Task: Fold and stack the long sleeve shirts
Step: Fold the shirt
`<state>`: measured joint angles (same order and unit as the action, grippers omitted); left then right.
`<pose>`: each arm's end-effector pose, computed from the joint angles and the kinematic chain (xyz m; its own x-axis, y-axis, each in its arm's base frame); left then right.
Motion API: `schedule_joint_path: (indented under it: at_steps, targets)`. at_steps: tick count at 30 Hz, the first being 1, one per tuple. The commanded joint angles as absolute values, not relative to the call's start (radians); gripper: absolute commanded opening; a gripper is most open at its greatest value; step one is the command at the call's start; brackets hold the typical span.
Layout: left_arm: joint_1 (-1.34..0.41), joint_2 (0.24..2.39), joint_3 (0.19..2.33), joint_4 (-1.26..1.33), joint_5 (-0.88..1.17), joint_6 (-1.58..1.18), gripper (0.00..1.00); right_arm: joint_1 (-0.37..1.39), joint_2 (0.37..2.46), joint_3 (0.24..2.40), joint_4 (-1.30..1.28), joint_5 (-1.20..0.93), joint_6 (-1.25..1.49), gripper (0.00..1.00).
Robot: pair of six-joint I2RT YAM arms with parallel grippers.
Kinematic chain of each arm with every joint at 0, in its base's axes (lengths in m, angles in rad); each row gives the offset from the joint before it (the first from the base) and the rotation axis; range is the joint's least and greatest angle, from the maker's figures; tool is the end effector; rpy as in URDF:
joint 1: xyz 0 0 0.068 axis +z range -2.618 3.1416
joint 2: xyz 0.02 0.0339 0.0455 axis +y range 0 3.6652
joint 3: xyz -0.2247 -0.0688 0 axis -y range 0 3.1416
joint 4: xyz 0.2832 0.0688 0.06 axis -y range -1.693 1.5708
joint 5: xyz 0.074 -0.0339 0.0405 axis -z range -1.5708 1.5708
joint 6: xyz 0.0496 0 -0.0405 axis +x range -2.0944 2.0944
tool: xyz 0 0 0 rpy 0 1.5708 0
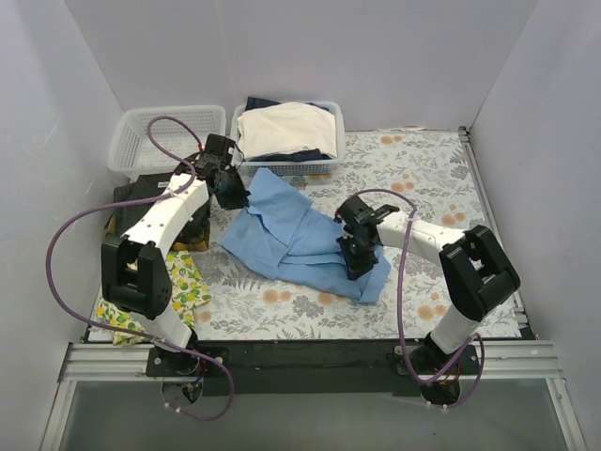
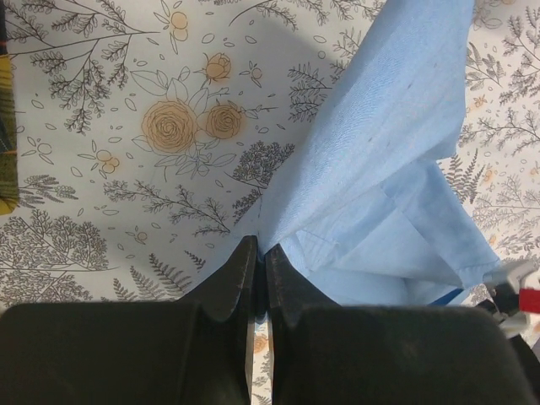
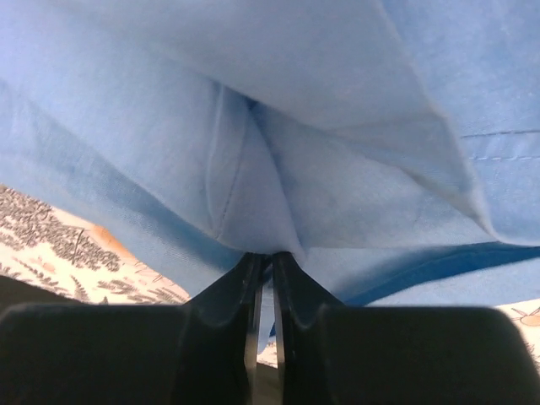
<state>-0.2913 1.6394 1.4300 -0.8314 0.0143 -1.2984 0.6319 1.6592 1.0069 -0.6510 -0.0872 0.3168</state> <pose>0.3708 -0.1119 0.2309 -0.5056 -0.8538 -0.1241 -0.7169 0.4958 -0.4902 0.2669 0.2007 0.0941 -0.9286 -0.2951 -0.2250 -0.3344 0.9284 0.1622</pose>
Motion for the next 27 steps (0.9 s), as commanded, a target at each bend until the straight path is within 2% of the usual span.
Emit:
schedule_joint_path:
  at_steps: [1,4,6,8,11,18,27]
  targets:
    - [-0.331,1.643,1.48,-0.825,-0.02,-1.333,0.0,0.646,1.631,1.087,-0.744,-0.069,0.307,0.18]
    - [-0.371,1.654,1.497,-0.83,-0.052,-1.336,0.0,0.646,1.562,1.115,-0.77,0.069,0.368,0.24]
    - [-0.397,1.655,1.503,-0.842,-0.08,-1.339,0.0,0.643,1.516,1.121,-0.784,0.159,0.418,0.32]
    - [-0.408,1.658,1.506,-0.85,-0.092,-1.341,0.0,0.626,1.45,1.109,-0.796,0.198,0.449,0.4]
    - [-0.426,1.658,1.516,-0.861,-0.112,-1.345,0.0,0.585,1.393,1.053,-0.824,0.229,0.497,0.45]
    - [-0.474,1.652,1.548,-0.871,-0.138,-1.345,0.0,0.48,1.382,0.907,-0.804,0.181,0.509,0.45]
    - [-0.515,1.661,1.548,-0.864,-0.141,-1.345,0.0,0.462,1.476,0.859,-0.68,0.097,0.471,0.42]
